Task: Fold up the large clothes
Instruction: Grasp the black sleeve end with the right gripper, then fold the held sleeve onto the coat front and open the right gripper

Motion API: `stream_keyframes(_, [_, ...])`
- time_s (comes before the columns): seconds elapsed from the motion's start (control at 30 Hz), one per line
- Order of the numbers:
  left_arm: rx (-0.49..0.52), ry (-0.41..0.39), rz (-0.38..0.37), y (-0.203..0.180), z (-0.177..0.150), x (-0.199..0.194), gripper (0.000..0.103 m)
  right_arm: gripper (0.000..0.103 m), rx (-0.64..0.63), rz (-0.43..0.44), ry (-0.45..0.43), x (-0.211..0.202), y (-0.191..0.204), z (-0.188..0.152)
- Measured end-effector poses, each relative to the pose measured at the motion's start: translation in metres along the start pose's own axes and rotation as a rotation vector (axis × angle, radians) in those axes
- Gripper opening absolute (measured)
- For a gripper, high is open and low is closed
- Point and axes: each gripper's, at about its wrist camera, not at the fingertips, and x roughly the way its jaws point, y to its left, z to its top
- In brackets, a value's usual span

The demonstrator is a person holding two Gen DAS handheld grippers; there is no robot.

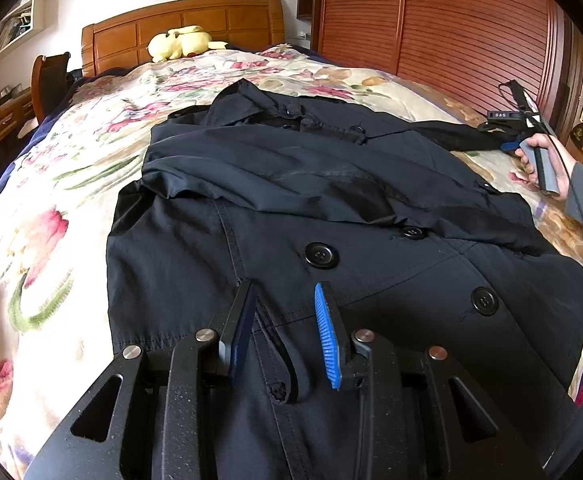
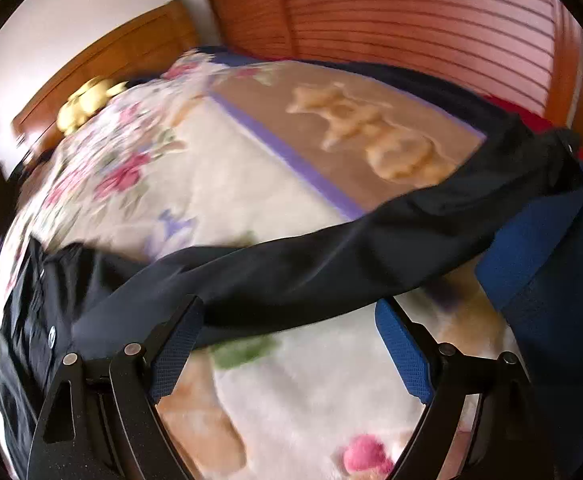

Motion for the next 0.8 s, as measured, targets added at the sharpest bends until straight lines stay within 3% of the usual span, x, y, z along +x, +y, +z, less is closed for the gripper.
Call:
stream_keyframes(0.3, [0.005, 0.011, -0.004, -0.001, 0.0, 0.002, 0.032, 0.086, -0.026, -0.107, -0.029, 0.02, 0.008, 0.011])
stream_keyframes(0.33, [0.007, 0.012, -0.004, -0.001, 0.0, 0.002, 0.032, 0.079, -0.057, -0.114, -0.025, 0.022, 0.012, 0.011])
stream_keyframes(0.4, [0.008, 0.012, -0.002, -0.002, 0.0, 0.002, 0.032, 0.041, -0.115, -0.127, -0.02, 0.022, 0.022, 0.011])
stream_keyframes(0.47, [0.007, 0.012, -0.001, -0.001, 0.0, 0.002, 0.032, 0.017, -0.155, -0.129, -0.024, 0.019, 0.031, 0.013])
stream_keyframes(0.5, [0.006, 0.013, -0.001, -0.001, 0.0, 0.003, 0.032, 0.012, -0.17, -0.122, -0.027, 0.015, 0.036, 0.015])
stream_keyframes(0.63, [0.008, 0.012, -0.002, -0.003, 0.001, 0.002, 0.032, 0.007, -0.295, -0.102, -0.093, -0.019, 0.078, 0.019])
stream_keyframes(0.8, [0.011, 0.006, -0.001, -0.003, 0.001, 0.002, 0.032, 0.007, -0.485, 0.029, -0.196, -0.077, 0.158, -0.002])
